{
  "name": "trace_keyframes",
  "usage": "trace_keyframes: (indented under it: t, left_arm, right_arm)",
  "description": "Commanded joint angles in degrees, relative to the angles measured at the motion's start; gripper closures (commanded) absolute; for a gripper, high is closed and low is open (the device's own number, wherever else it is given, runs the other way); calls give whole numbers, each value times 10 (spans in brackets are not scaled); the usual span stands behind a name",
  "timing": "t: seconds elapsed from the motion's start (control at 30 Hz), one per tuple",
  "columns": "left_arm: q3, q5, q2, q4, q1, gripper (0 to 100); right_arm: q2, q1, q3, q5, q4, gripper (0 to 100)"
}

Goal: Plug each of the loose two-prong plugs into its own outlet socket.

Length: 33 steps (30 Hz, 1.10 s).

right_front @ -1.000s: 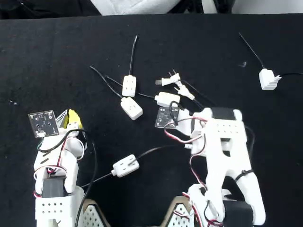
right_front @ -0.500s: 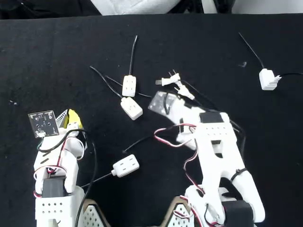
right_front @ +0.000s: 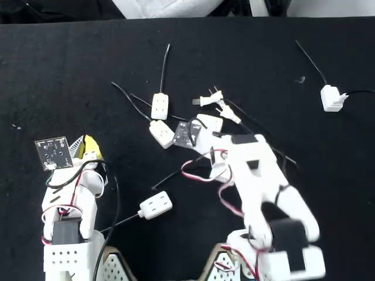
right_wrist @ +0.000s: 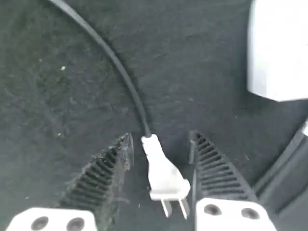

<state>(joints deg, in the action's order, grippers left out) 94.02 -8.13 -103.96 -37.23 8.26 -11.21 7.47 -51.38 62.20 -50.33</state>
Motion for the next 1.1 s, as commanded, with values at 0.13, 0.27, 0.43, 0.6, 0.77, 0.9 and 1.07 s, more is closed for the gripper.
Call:
trace_keyframes:
  t: [0.13,0.27,0.43,0.6,0.77,0.9,1.07]
  left_arm:
    - [-4,0,-5,11,4,970]
    - [-4,0,-5,11,4,970]
    - [-4,0,-5,11,4,970]
    - [-4,0,-5,11,4,970]
    - [-4,0,-5,11,4,970]
    - [-4,0,-5,11,4,970]
    - [-4,0,-5,9,4,970]
  right_arm:
    - [95,-32,111,16,-49,812]
    - [95,-30,131,14,-49,897]
    - [95,-24,155,-36,-67,988]
    - [95,-8,189,-180,-70,988]
    - [95,19,218,-154,-185,946]
    - [99,46,218,-25,-234,786]
    - [110,46,196,-13,-131,737]
